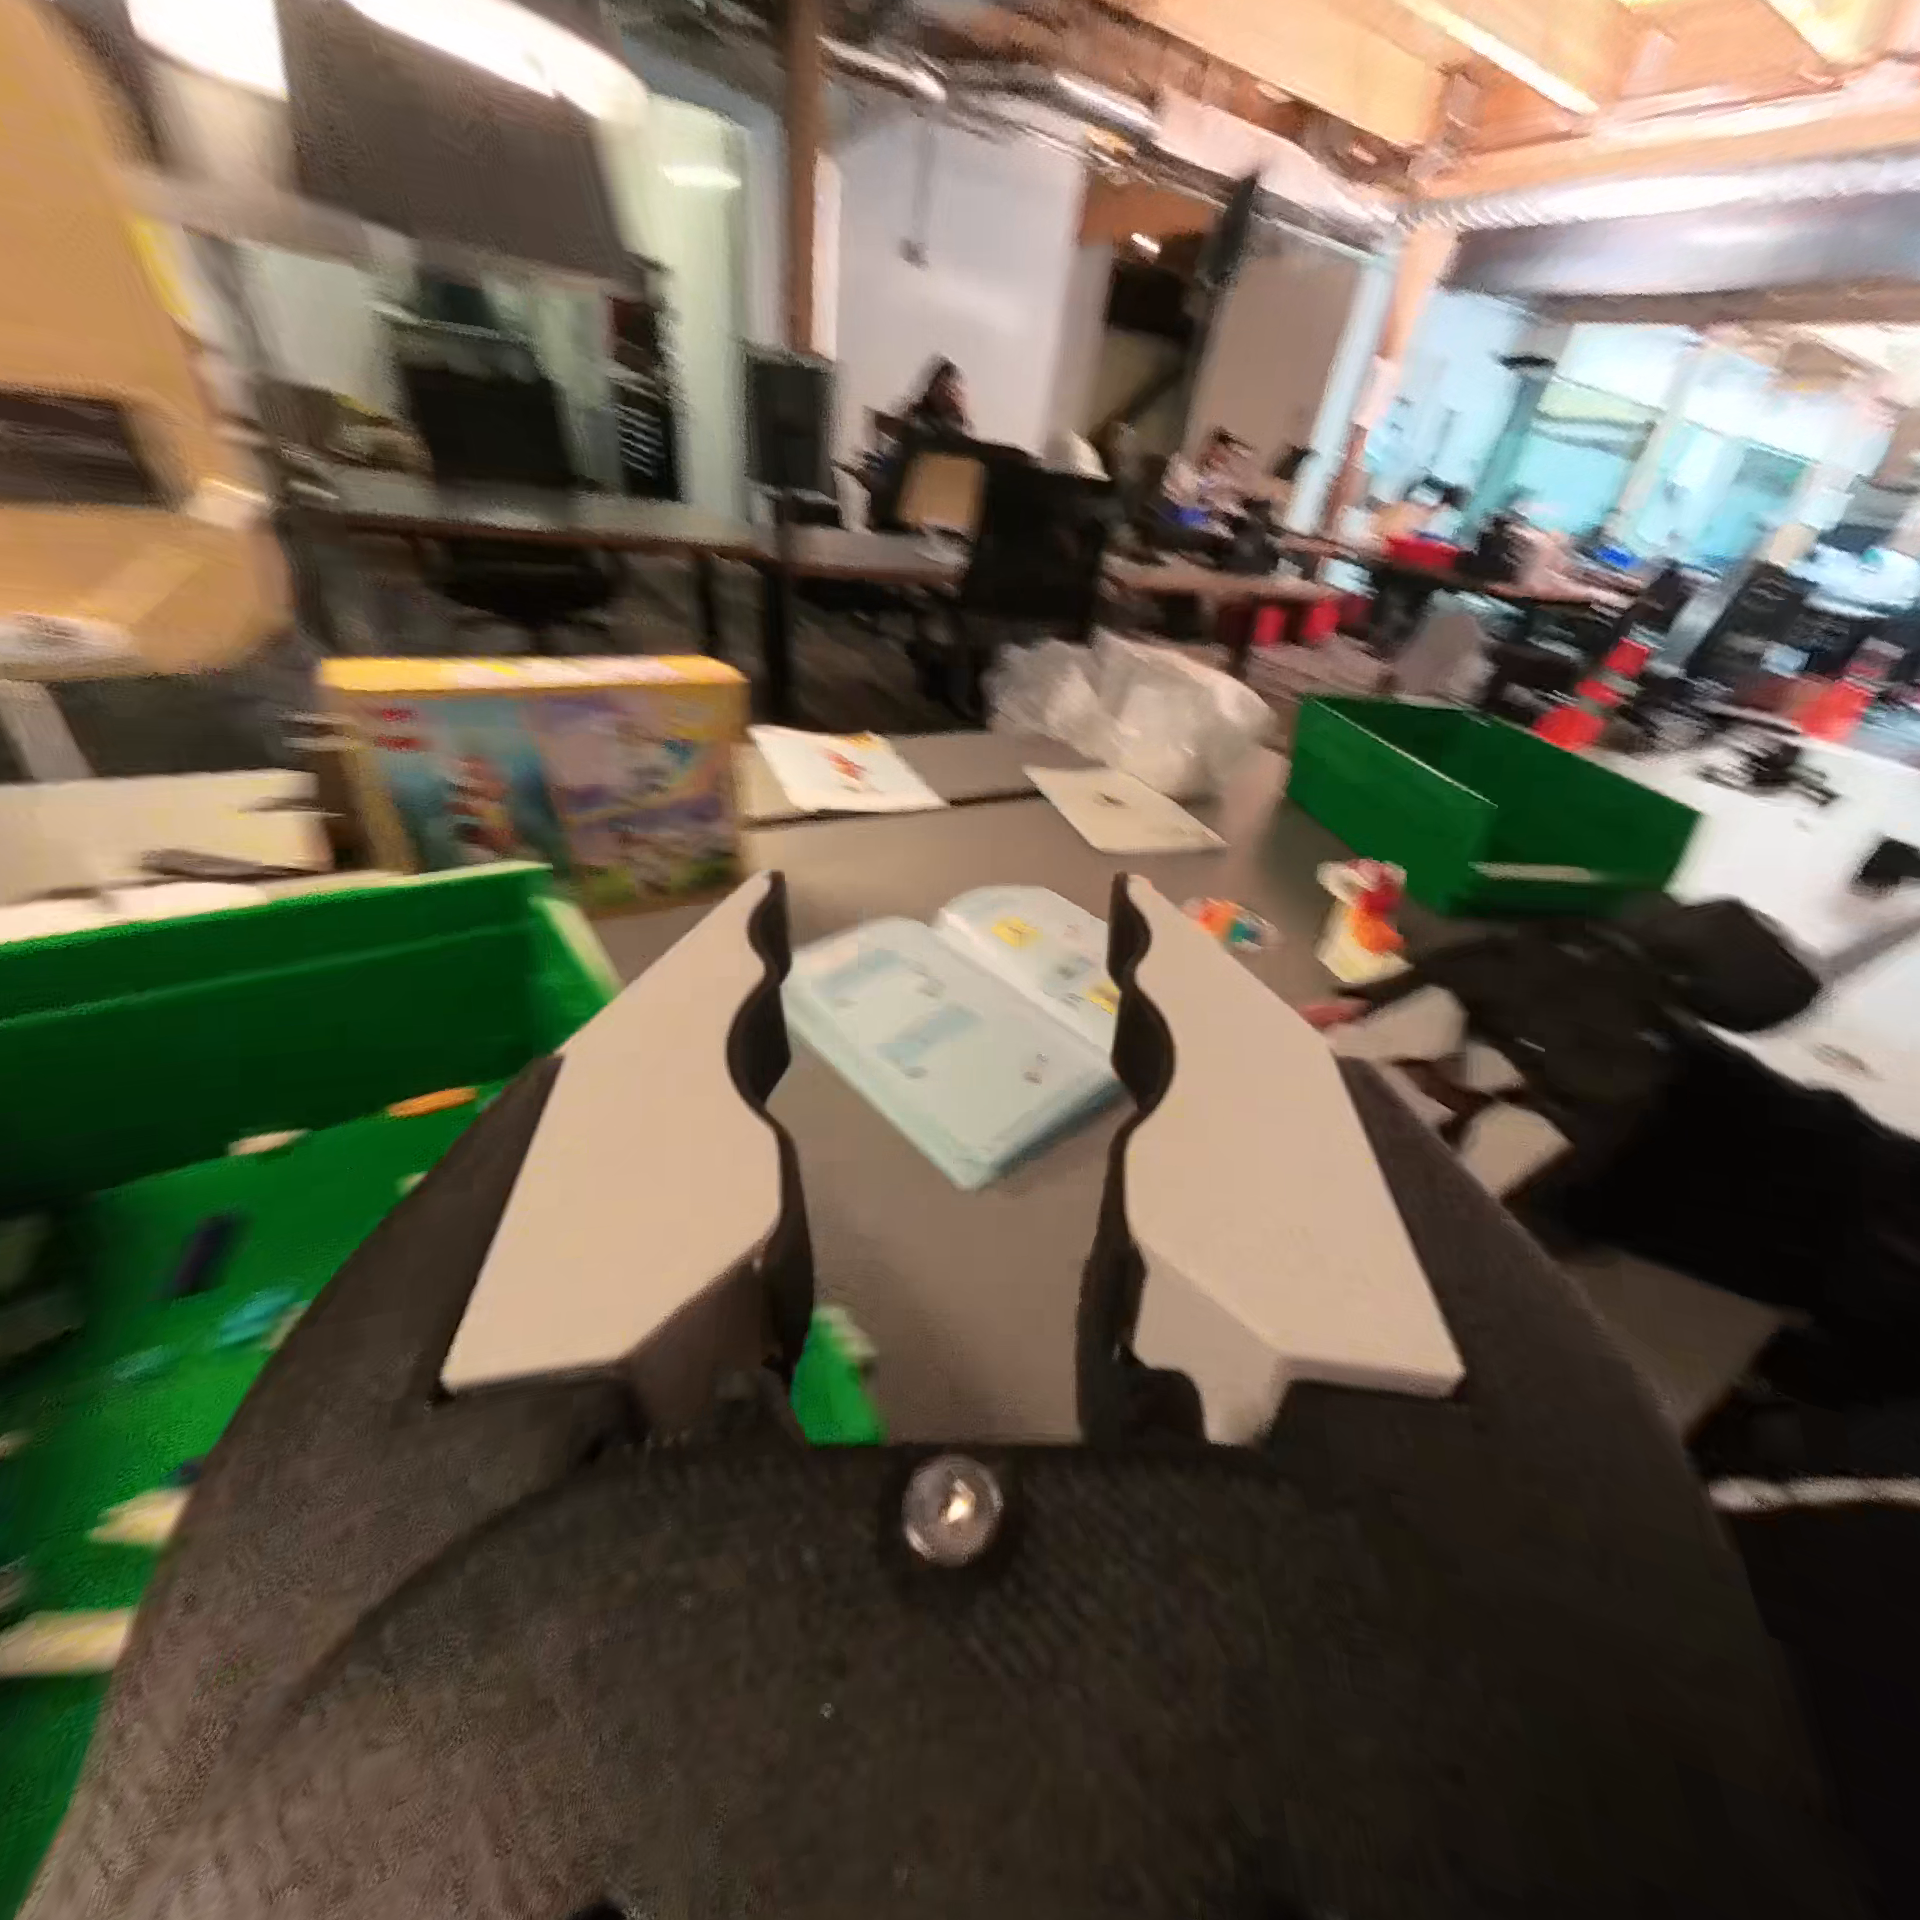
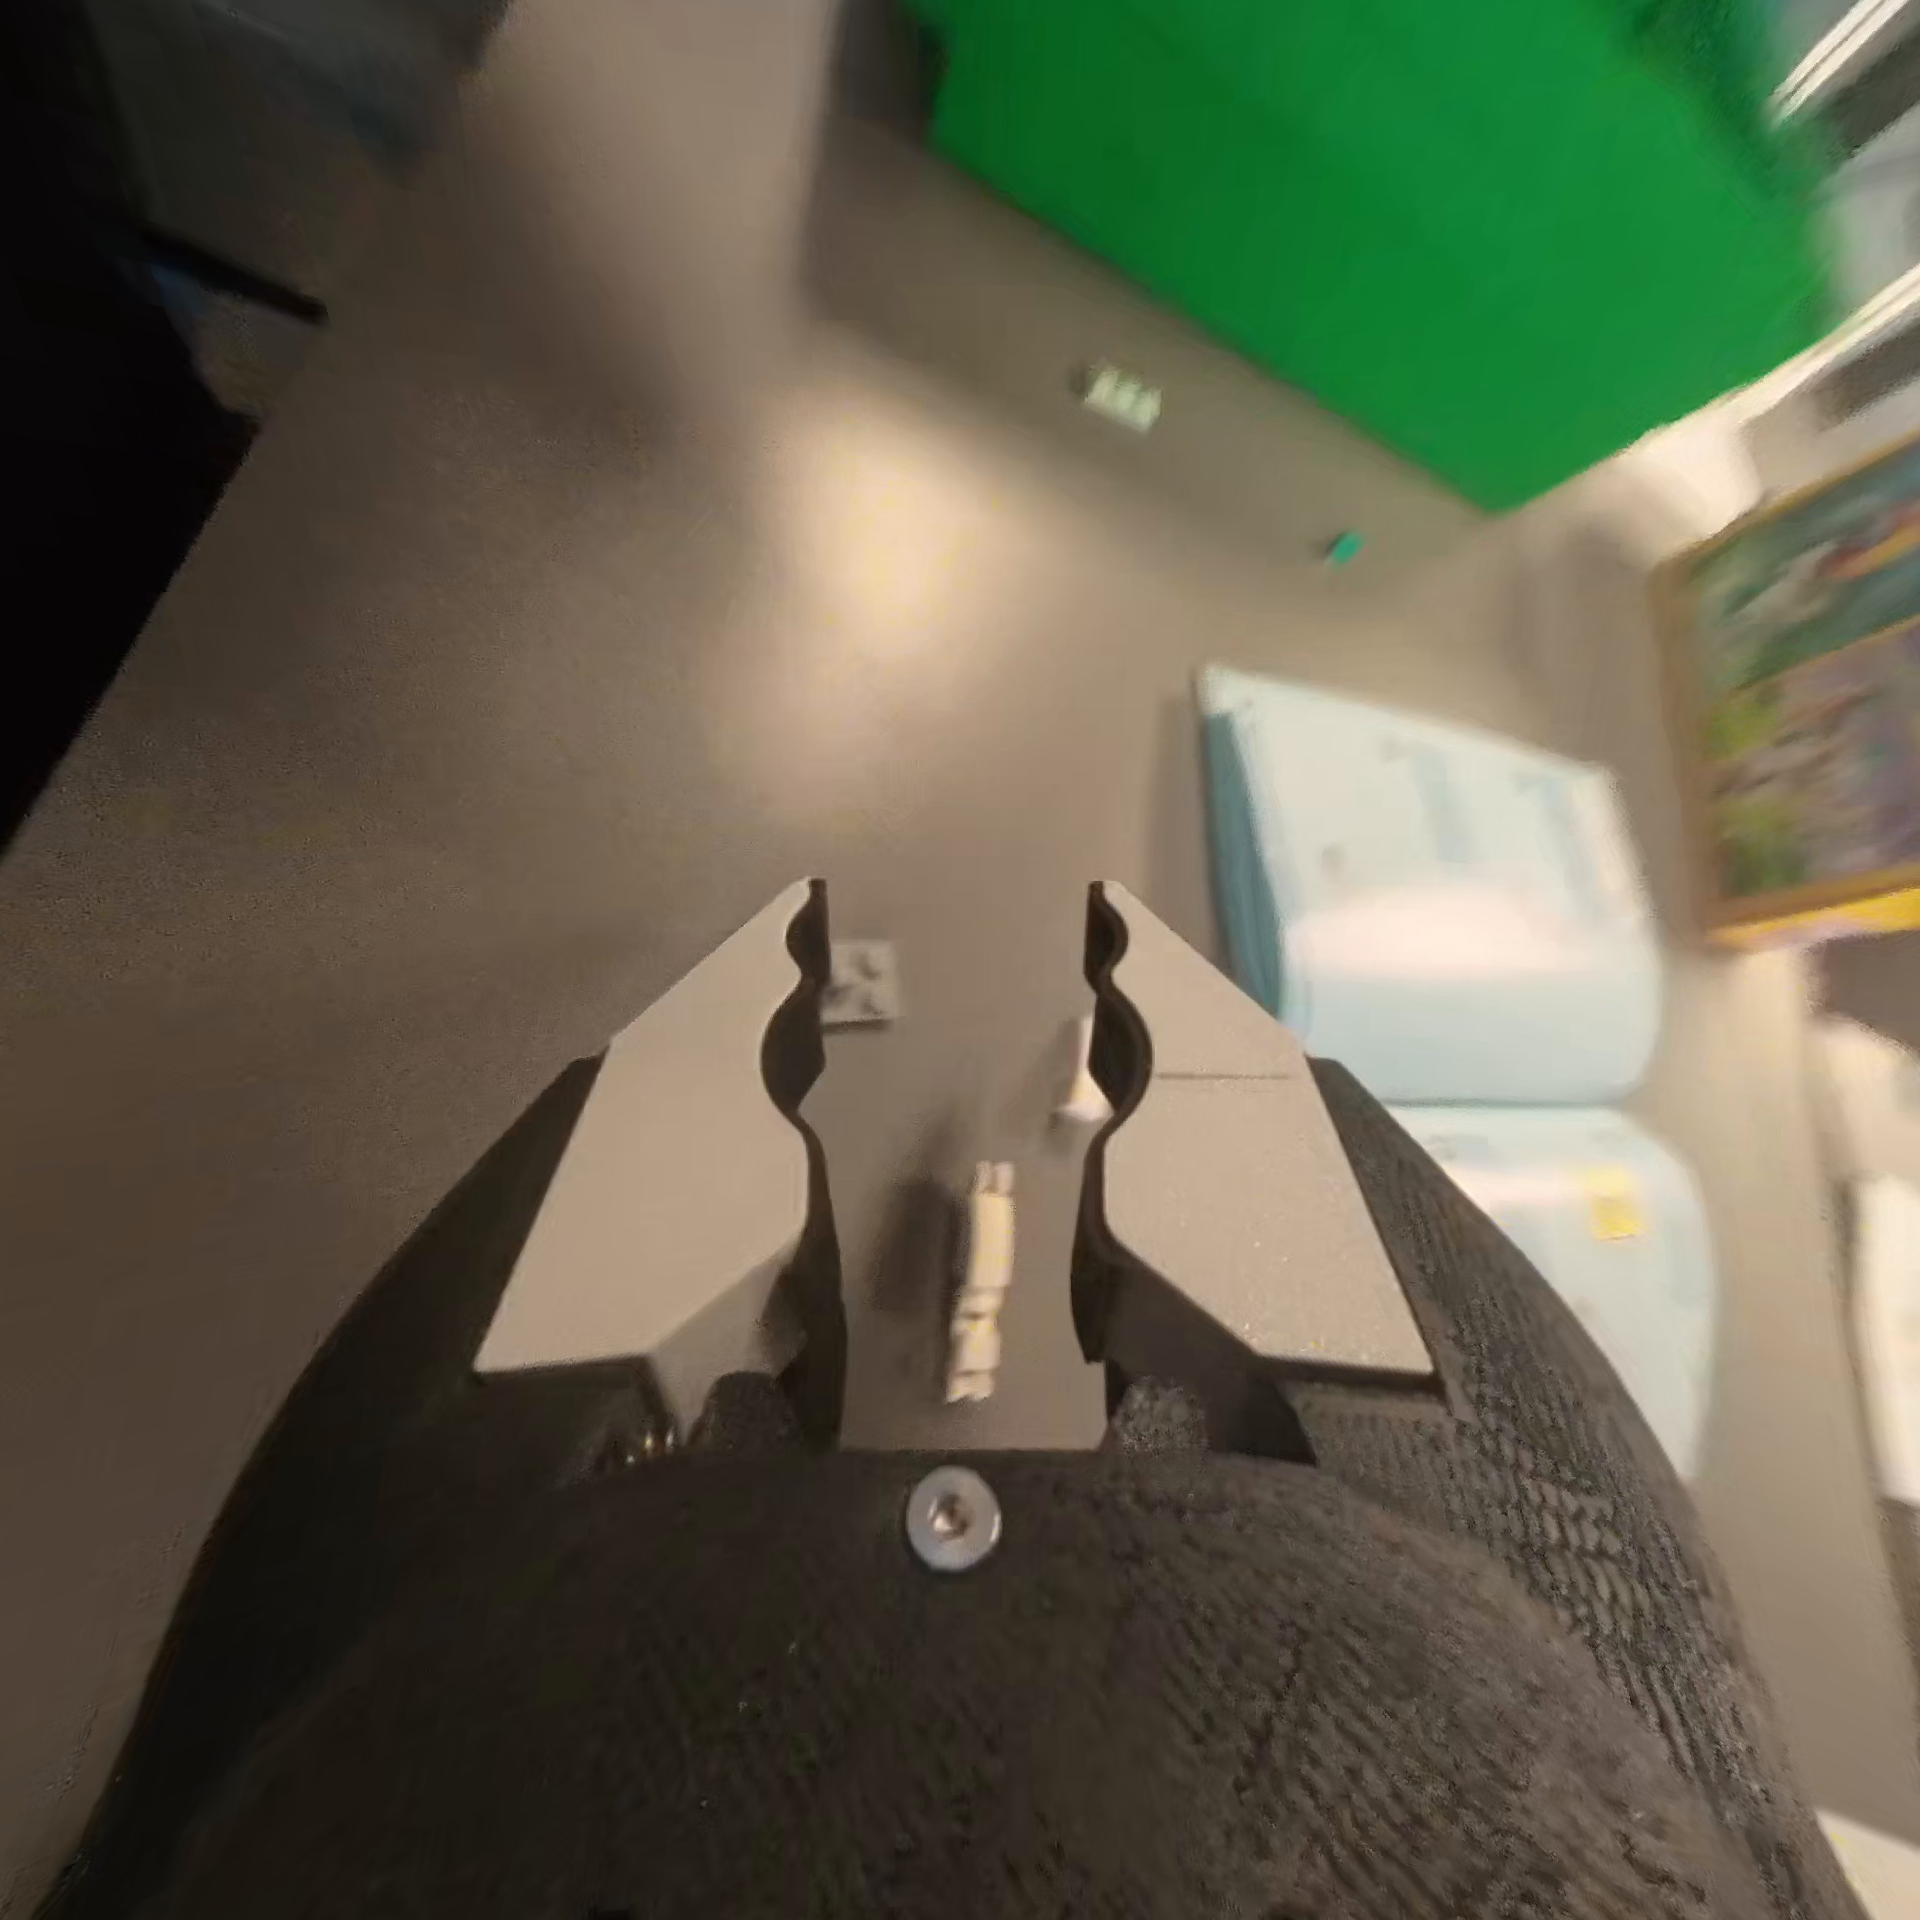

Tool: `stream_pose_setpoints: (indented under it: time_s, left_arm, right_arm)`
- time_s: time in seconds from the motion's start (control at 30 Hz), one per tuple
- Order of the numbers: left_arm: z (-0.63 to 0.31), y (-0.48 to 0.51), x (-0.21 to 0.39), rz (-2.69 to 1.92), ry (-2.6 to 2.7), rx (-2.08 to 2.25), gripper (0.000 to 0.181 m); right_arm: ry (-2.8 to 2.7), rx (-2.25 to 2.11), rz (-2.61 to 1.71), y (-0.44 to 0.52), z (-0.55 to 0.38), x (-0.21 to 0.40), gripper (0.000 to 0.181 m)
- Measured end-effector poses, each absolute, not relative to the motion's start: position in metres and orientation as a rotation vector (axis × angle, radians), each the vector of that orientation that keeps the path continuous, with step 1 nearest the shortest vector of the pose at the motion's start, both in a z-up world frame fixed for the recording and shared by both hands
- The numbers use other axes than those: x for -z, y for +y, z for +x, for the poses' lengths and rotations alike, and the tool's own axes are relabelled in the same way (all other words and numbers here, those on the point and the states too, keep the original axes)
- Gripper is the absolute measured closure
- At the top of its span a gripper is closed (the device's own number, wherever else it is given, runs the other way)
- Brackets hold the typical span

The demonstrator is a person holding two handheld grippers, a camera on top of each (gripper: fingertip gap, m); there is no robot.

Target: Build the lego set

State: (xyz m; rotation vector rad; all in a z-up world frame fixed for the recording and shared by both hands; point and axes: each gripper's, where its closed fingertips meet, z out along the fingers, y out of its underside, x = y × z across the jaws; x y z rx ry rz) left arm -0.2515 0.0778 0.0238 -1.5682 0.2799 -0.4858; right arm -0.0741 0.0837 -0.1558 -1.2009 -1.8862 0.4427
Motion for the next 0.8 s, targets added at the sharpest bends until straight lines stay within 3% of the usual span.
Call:
stream_pose_setpoints:
  time_s: [0.03, 0.17, 0.33, 0.4, 0.6, 0.8]
  left_arm:
    - [-0.276, 0.075, -0.033, -1.559, 0.228, 0.416, 0.120]
    - [-0.354, 0.081, -0.025, -1.697, 0.115, 0.186, 0.120]
    - [-0.382, 0.113, 0.044, -2.053, 0.190, 0.229, 0.132]
    - [-0.381, 0.130, 0.072, -2.165, 0.260, 0.277, 0.143]
    - [-0.391, 0.182, 0.143, -2.439, 0.428, 0.184, 0.153]
    - [-0.388, 0.198, 0.179, -2.576, 0.512, 0.178, 0.153]
  right_arm:
    - [-1.810, -0.420, -1.084, 0.087, -0.075, 0.142, 0.133]
    - [-1.444, -0.251, -0.806, 0.114, -0.060, 0.085, 0.146]
    - [-1.175, -0.179, -0.808, 0.134, -0.039, 0.057, 0.156]
    - [-1.108, -0.146, -0.816, 0.137, -0.032, 0.053, 0.157]
    - [-0.991, -0.111, -0.895, 0.157, -0.013, 0.054, 0.159]
    - [-0.926, -0.162, -0.979, 0.172, -0.002, 0.058, 0.161]
